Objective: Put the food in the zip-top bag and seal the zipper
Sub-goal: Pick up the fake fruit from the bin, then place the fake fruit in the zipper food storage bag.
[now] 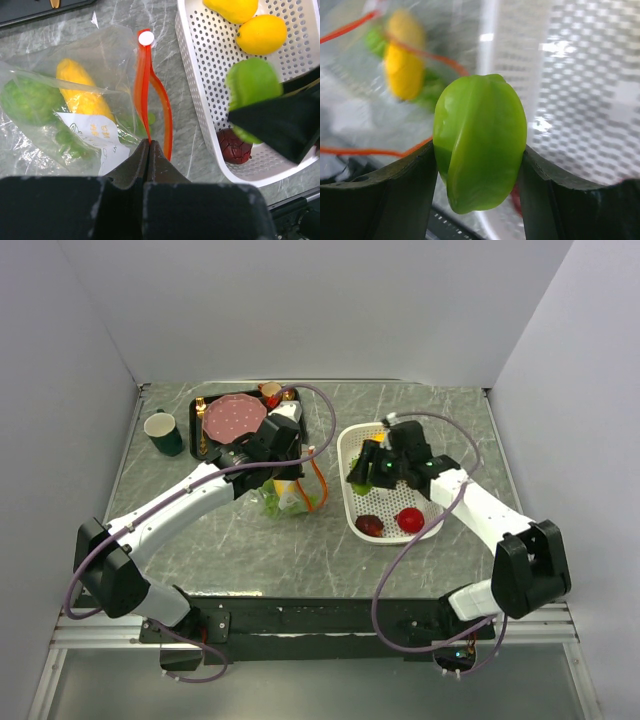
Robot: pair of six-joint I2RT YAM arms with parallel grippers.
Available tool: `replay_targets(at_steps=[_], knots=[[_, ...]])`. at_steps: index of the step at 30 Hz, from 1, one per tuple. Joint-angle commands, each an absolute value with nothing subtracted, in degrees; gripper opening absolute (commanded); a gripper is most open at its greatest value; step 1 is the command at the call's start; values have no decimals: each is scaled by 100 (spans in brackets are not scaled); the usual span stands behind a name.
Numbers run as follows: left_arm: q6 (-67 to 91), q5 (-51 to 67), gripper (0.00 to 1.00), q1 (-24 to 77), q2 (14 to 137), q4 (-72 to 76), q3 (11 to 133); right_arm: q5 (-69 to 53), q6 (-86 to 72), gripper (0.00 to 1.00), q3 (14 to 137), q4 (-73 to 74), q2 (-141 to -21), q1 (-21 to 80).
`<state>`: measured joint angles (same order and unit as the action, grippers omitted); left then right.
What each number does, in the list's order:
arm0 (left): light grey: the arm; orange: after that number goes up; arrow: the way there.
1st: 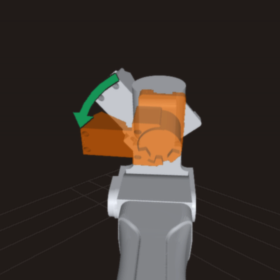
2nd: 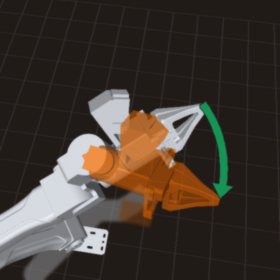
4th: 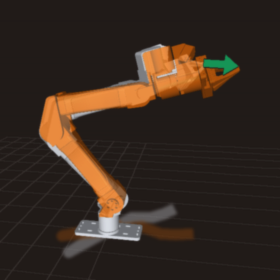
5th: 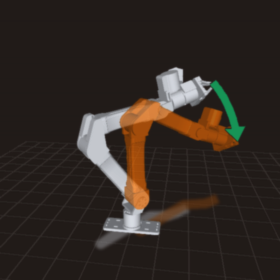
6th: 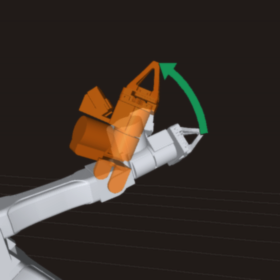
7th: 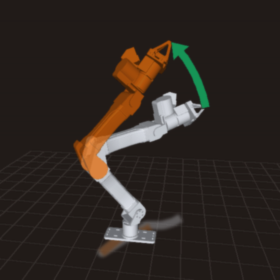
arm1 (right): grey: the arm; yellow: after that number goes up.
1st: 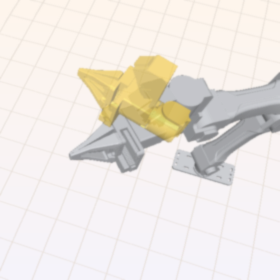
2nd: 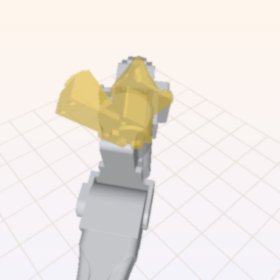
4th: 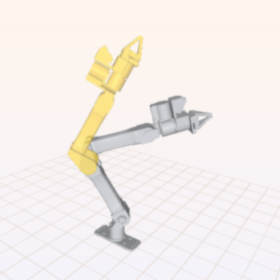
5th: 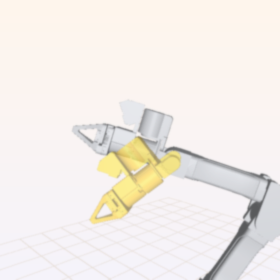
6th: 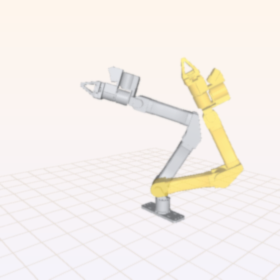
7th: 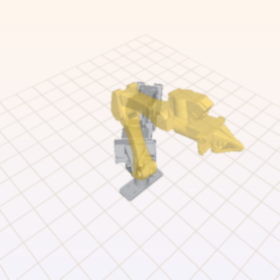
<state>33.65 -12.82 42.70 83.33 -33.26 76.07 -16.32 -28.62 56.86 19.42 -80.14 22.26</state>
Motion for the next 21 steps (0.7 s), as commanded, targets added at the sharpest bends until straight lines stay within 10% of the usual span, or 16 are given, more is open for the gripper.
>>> replay_targets(at_steps=[1,21], knots=[[3357,-1143,1,4254,8306,-3085,7629,-2328,-2847,42,6169,1521,-8305,2768],[3375,-1037,1,4254,8095,-3129,7585,-3014,-3023,46,7233,1002,-9966,3507]])
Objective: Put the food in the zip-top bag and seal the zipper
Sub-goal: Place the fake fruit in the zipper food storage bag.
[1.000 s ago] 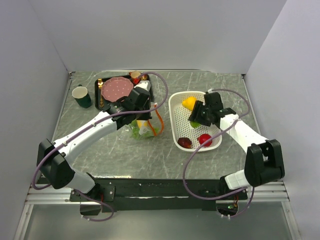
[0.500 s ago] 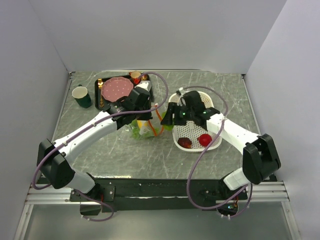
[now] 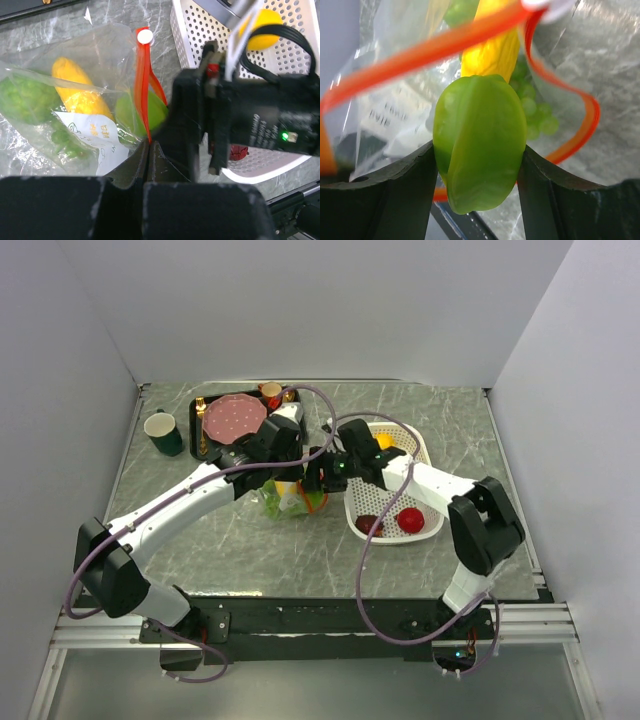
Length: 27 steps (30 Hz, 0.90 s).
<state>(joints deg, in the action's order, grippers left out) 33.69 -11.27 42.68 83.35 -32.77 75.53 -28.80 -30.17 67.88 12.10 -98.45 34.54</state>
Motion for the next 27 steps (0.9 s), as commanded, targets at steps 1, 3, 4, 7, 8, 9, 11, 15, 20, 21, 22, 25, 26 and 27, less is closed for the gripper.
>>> replay_targets(at_steps=[1,3,4,7,8,9,11,15,20,21,22,25,26,27], knots=[[3384,-1028,1,4245,8086,-3146,7594,-3023,-3050,46,7277,950,-10045,3507],[3419,-923,1,4228,8060,-3120,7611,-3119,-3120,54,7382,879,-10116,3516],[3428,-897,1,4228,8051,-3085,7620,-3146,-3146,60,7400,818,-10168,3507],[3454,-905,1,4219,7972,-3050,7664,-3286,-3269,76,7234,520,-10117,3533],[3454,-940,1,4210,7963,-3067,7690,-3244,-3278,79,7199,536,-10099,3525],[3445,-993,1,4201,7963,-3085,7725,-3139,-3217,85,7146,588,-10073,3533],[3445,-1037,1,4192,7910,-3120,7761,-2840,-3129,88,7102,746,-9994,3525],[3507,-1169,1,4166,7770,-3067,7708,-2146,-3058,92,6927,984,-9739,3507],[3568,-1538,1,4105,7594,-3138,7656,-585,-3059,93,6417,1282,-8808,3349],[3594,-1590,1,4087,7559,-3146,7629,-363,-3076,93,6329,1379,-8511,3296],[3612,-1660,1,4035,7480,-3129,7585,-230,-3050,94,6232,1406,-8360,3244],[3621,-1504,1,3868,7366,-2892,7339,438,-3041,96,5916,1529,-7911,2989],[3665,-1390,1,3832,7374,-2900,7313,648,-3058,97,5863,1616,-7858,2806],[3665,-1354,1,3815,7383,-2892,7321,1059,-3215,100,5888,1939,-7884,2725]])
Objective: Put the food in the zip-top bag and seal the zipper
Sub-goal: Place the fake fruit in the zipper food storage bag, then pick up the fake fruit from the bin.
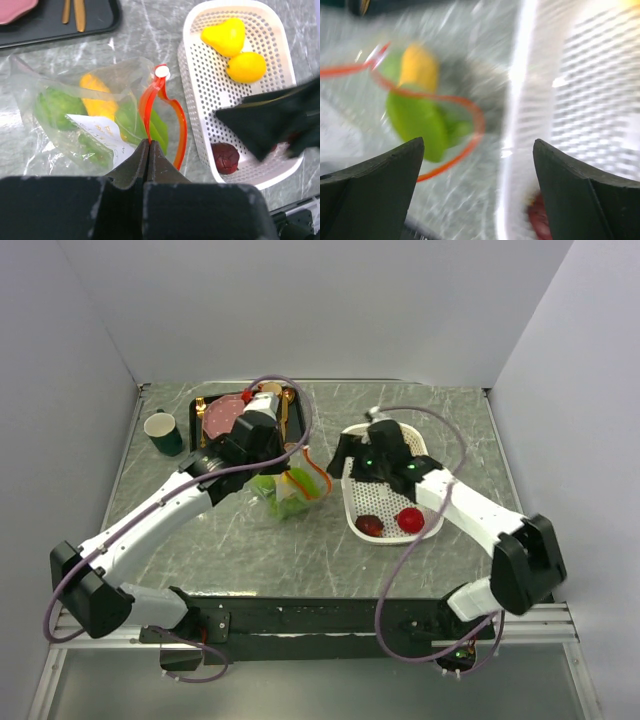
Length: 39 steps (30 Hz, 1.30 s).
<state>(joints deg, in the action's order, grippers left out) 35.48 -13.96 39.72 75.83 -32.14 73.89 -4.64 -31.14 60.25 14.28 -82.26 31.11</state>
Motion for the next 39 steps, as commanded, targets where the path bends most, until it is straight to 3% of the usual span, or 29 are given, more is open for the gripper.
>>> replay_targets(at_steps=[1,4,8,12,21,31,34,39], knots=[[3656,-1293,1,3806,7418,-2874,7304,1116,-3217,100,5923,2064,-7945,2585],[3358,-766,1,3814,7409,-2664,7321,1406,-3261,100,6108,2417,-8287,2163],[3613,-1205,1,3762,6602,-1654,6455,1564,-3217,100,6432,2522,-8700,1899],[3710,-1381,1,3586,6750,-2601,7074,1811,-3340,100,6715,2707,-9139,1749],[3524,-528,1,3551,7145,-2514,6996,1302,-3568,100,6750,2136,-9693,1415],[3419,-571,1,3551,7295,-2654,7057,1231,-3569,100,7102,1864,-10336,1406],[3401,-580,1,3551,7277,-2663,7040,1222,-3507,94,7040,1802,-10336,1406],[3445,-563,1,3551,7269,-2646,6979,967,-3384,72,6777,1609,-10143,1406]])
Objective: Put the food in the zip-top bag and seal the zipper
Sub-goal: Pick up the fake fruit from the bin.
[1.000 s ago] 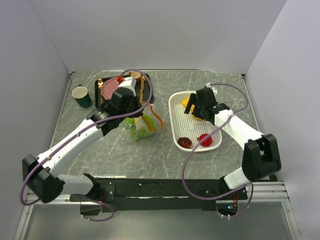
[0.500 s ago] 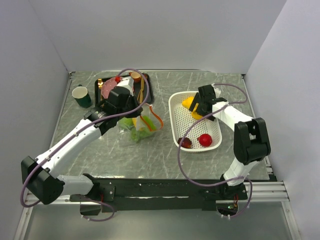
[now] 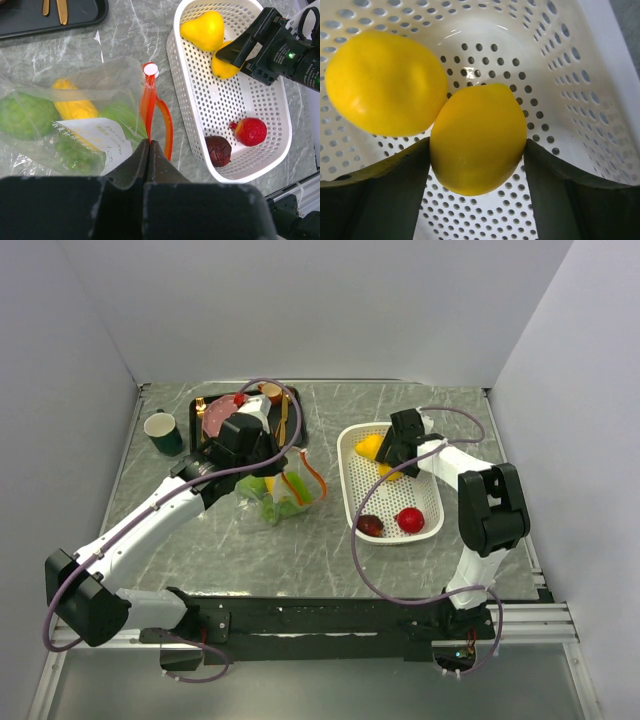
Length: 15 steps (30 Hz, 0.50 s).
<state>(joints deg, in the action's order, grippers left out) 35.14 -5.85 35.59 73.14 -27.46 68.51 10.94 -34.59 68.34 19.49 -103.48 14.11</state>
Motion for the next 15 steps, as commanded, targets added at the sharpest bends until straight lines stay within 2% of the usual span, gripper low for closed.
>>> replay_targets(at_steps=[1,4,6,7,8,15], knots=[[3463,-528,1,3551,7277,-2628,6970,941,-3375,63,6724,1574,-10090,1415],[3463,-466,1,3551,7330,-2593,7005,774,-3296,51,6504,1442,-9888,1406],[3437,-466,1,3551,7400,-2645,7040,704,-3252,47,6416,1485,-9783,1406],[3419,-466,1,3551,7418,-2680,7092,686,-3226,38,6346,1503,-9739,1406],[3410,-483,1,3551,7444,-2715,7110,686,-3217,36,6285,1503,-9573,1424],[3463,-414,1,3551,7365,-2602,6926,160,-3225,35,5380,1099,-8386,1459]])
